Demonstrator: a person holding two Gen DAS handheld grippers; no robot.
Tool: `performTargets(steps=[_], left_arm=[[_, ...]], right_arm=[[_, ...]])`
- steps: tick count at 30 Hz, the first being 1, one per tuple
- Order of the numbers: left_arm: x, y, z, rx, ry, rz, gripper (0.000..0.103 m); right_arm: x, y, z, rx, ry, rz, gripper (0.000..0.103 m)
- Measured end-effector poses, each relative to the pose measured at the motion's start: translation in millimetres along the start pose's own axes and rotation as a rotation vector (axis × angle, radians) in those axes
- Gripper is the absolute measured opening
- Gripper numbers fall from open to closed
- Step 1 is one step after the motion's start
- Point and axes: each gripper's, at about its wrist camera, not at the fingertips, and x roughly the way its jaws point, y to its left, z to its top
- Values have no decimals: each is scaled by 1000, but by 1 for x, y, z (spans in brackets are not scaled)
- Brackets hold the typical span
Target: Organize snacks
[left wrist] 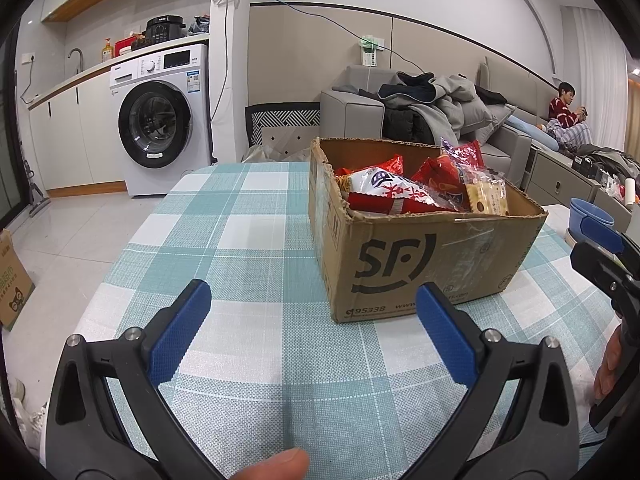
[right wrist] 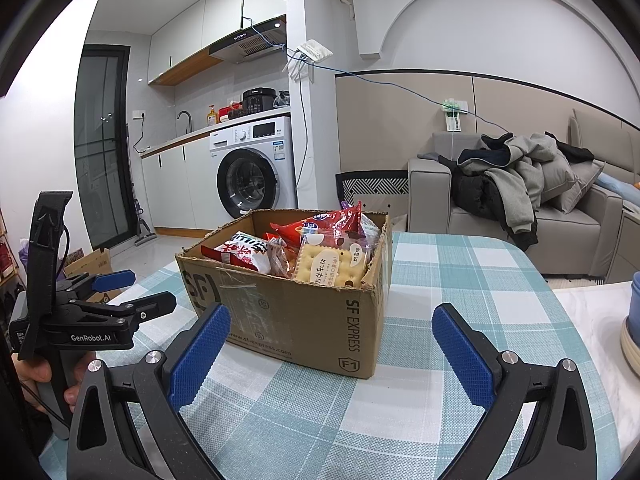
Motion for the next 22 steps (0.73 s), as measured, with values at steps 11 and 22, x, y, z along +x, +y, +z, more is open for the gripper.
performTargets(steps=[11, 22], left_arm=[[-1, 0, 1, -1, -5, 1, 102], [-2, -1, 3, -4, -5, 0, 102]], right_arm=[[0, 0, 0, 1, 1, 0, 103], [0, 1, 0, 2, 2, 0, 103]])
